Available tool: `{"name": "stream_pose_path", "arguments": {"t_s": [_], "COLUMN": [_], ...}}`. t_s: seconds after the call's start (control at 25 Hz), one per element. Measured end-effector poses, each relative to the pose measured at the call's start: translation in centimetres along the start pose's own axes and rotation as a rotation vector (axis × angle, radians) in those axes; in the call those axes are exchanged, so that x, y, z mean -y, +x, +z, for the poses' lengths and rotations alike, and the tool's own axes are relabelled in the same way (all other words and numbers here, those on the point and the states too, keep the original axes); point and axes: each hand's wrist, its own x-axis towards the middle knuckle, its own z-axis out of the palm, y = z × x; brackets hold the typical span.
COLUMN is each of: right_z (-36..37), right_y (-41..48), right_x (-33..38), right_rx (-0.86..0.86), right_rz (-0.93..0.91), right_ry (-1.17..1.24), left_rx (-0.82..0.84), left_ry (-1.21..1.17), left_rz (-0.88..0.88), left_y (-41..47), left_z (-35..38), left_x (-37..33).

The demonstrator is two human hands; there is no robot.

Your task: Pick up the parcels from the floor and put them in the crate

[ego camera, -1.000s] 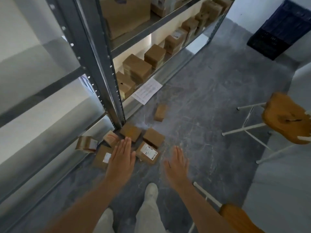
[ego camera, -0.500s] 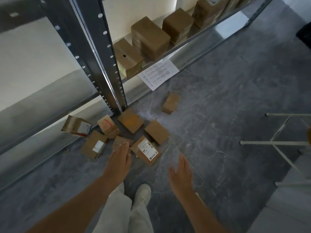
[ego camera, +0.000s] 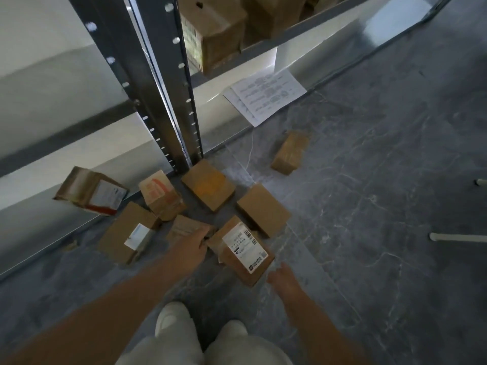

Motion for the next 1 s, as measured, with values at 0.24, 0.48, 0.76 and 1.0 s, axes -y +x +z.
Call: {"name": "stream_pose_path", "arguments": {"t_s": [0.24, 0.48, 0.76, 1.0], "right_z": [2.2, 0.1, -3.5, -5.1], "right_y": [6.4, 0.8, -19.7, -38.3], "right_x": [-0.5, 5.9, 16.8, 24.5], "right_rx": [0.063, -0.004, 0.026, 0.154], "right_rz": [0.213, 0.075, -0.114, -0.288], "right_ry": [0.315, 0.343, 0.400, 0.405], "left_rx": [0.176, 0.045, -0.230, -0.485], "left_ry": [-0.204, -0.322, -0.403, -0.626], "left_rz": [-0.013, 0.030, 0.172, 0.292], "left_y": [5.9, 0.9, -16.6, -32.5], "left_z": [3.3, -3.4, -17.5, -27.7], "left_x": [2.2, -1.7, -11.2, -18.3]}}
